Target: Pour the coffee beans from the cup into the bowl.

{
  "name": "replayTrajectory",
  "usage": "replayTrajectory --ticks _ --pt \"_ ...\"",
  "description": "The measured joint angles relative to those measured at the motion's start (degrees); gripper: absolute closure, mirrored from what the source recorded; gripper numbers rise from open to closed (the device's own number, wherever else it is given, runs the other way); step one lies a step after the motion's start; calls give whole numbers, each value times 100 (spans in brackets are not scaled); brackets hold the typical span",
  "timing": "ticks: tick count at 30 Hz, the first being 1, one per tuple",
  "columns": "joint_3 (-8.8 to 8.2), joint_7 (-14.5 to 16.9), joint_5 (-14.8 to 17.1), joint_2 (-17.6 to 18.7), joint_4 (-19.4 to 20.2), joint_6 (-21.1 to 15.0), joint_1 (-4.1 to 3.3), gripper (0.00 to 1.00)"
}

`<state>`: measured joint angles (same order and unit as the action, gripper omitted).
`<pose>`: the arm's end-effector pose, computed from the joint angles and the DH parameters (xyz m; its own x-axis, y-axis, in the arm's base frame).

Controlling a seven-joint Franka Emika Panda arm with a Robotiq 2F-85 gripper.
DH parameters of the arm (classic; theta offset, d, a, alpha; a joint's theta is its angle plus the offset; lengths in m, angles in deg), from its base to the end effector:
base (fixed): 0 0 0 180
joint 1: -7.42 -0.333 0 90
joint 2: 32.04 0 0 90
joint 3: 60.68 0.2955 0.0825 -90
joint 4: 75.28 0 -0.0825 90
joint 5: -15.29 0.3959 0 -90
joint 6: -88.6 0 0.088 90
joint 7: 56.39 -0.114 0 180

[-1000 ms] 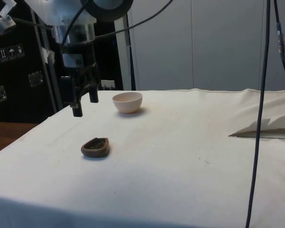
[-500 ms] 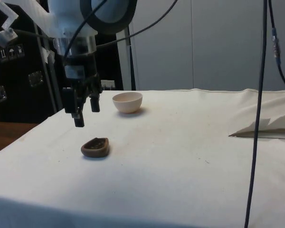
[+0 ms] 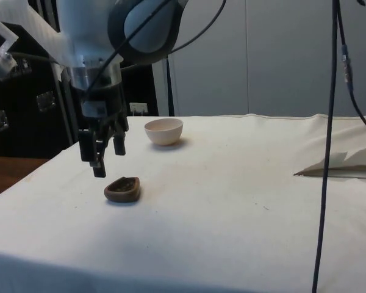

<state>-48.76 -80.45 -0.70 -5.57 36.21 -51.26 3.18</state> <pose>0.6014 0.1698 0.2168 0.9957 0.0508 0.0770 0.0453 -0.9964 0.0718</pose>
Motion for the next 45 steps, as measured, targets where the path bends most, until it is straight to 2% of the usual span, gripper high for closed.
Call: replayTrajectory --ticks 12,24,28,45 --pt "17 -155 -298 344 -269 6 -17 0" --pt "29 -344 -516 464 -264 11 -63 0" --pt "29 -498 -710 556 -286 -6 -80 0" --pt "-40 -590 -911 802 -321 -143 -46 0"
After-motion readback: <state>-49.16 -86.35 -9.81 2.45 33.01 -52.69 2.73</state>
